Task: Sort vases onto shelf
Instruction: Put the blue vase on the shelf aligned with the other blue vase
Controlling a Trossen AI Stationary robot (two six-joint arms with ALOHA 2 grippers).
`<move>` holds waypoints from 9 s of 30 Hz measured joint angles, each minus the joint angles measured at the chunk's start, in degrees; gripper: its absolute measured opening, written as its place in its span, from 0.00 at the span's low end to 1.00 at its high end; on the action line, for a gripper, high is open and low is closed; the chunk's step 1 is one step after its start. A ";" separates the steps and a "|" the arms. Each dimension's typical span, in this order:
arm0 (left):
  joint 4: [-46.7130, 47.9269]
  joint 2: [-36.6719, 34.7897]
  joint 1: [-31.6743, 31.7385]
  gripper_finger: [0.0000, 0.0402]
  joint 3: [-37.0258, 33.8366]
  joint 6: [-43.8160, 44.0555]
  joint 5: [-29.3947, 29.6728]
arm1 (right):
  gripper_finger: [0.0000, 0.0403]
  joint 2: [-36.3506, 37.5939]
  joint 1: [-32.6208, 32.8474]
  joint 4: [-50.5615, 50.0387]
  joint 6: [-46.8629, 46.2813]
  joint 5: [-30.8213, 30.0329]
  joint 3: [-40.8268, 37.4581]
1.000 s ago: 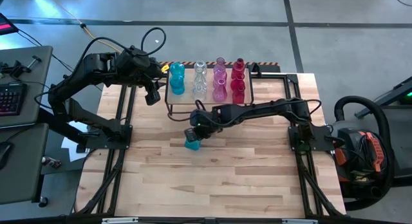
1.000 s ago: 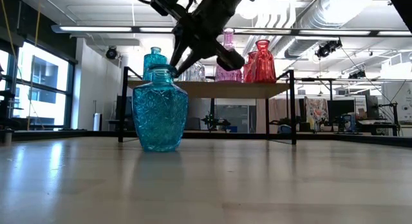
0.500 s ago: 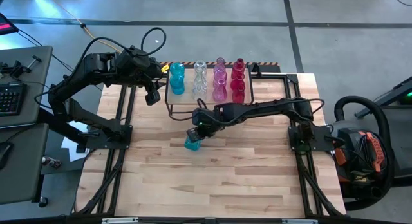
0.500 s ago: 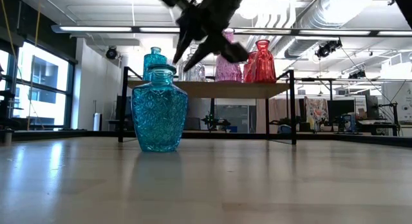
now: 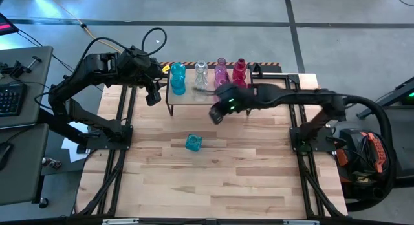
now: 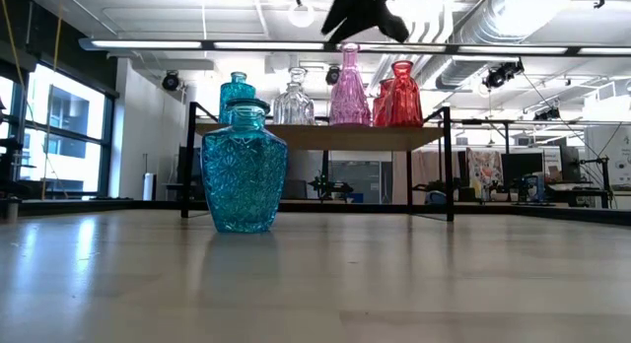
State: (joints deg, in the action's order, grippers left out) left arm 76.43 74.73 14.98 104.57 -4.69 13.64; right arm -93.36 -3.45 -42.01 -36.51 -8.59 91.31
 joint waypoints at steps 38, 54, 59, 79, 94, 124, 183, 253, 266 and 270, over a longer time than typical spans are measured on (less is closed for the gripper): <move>0.01 0.01 -0.01 0.34 0.00 0.00 -0.01 | 0.00 65.72 -1.00 62.87 15.56 11.83 -90.74; -0.01 0.01 -0.01 0.34 0.00 0.00 -0.01 | 0.00 65.70 -1.00 53.55 8.31 11.64 -90.76; 0.01 0.01 -0.01 0.34 0.00 0.00 -0.01 | 0.00 65.70 -1.00 53.54 8.34 11.64 -90.78; -2.43 0.01 -0.01 0.34 0.00 -3.69 0.00 | 0.00 65.70 -1.00 53.56 8.33 11.62 -90.80; 3.80 11.04 -3.71 0.34 0.02 4.06 -7.39 | 0.00 65.68 -1.00 53.43 8.43 11.57 -90.82; -9.67 21.15 -22.58 0.34 -13.90 27.12 -10.89 | 0.00 65.68 -1.00 53.39 8.43 11.57 -90.84; -10.57 31.86 -20.86 0.08 -13.88 27.62 -9.74 | 0.00 65.64 -1.00 52.12 8.43 11.57 -90.84; 13.63 19.50 -4.63 0.09 7.19 20.47 -2.32 | 0.00 65.64 -1.00 51.14 8.43 11.59 -90.84; 13.38 14.42 -4.32 0.09 6.37 17.86 0.00 | 0.00 65.64 -1.00 51.07 8.43 11.59 -90.84; 13.84 9.84 -4.32 0.09 1.87 18.34 0.06 | 0.00 65.64 -1.00 51.05 8.43 11.59 -90.84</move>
State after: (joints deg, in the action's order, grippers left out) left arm 90.27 84.56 10.66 106.45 13.65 13.70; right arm -27.73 -4.45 9.04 -28.08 3.00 0.47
